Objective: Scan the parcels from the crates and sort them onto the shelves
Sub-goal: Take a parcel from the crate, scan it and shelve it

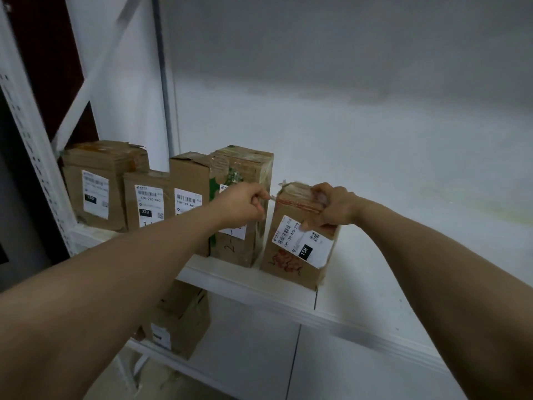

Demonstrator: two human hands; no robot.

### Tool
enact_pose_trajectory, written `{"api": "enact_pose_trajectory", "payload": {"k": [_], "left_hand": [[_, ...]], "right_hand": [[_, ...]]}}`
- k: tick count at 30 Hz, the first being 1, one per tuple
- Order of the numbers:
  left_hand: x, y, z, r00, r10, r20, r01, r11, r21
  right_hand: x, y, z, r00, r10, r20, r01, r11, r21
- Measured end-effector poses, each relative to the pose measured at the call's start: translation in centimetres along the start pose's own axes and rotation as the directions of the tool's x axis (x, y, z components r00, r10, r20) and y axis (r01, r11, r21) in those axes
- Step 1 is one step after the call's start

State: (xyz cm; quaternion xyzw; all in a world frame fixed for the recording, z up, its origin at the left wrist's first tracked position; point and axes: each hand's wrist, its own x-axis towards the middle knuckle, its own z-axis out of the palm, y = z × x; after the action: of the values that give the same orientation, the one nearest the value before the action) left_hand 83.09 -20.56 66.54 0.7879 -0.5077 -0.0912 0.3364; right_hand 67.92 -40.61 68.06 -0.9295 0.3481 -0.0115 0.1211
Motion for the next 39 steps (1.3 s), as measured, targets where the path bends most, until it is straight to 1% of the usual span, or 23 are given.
{"api": "enact_pose_trajectory", "payload": {"k": [3,6,12,21,28,31,35,39], "left_hand": [[0.1,0.1,0.4,1.0,-0.021,0.018,0.021,1.0,0.001],[0.2,0.3,0.8,0.998,-0.055,0.027,0.055,0.998,0.013],[-0.4,0.9,1.3,0.995,-0.091,0.038,0.09,0.996,0.015],[-2.4,2.6,2.7,0.988,-0.135,0.078,0.134,0.991,0.02],[-6.0,4.5,4.9,0.984,-0.158,0.086,0.161,0.986,-0.033],[-7.8,5.2,5.9,0.981,-0.17,0.098,0.177,0.982,-0.07],[-9.5,6.4,7.5,0.975,-0.169,0.145,0.181,0.981,-0.071],[-11.1,8.5,9.9,0.964,-0.141,0.227,0.164,0.982,-0.088]], "right_hand": [[0.4,-0.3,0.7,0.999,-0.041,-0.017,0.04,0.999,-0.017],[0.6,-1.3,1.3,0.994,-0.089,-0.059,0.09,0.996,0.02],[0.3,-0.8,1.7,0.992,-0.099,-0.08,0.108,0.988,0.115],[-2.9,0.6,1.2,0.984,-0.119,-0.129,0.14,0.976,0.169],[-7.4,3.1,1.2,0.982,-0.117,-0.148,0.143,0.973,0.181],[-9.7,3.8,1.6,0.978,-0.101,-0.185,0.136,0.972,0.192],[-13.9,4.8,2.9,0.969,-0.076,-0.237,0.121,0.976,0.182],[-18.9,6.5,5.3,0.978,-0.017,-0.21,0.06,0.978,0.2]]}}
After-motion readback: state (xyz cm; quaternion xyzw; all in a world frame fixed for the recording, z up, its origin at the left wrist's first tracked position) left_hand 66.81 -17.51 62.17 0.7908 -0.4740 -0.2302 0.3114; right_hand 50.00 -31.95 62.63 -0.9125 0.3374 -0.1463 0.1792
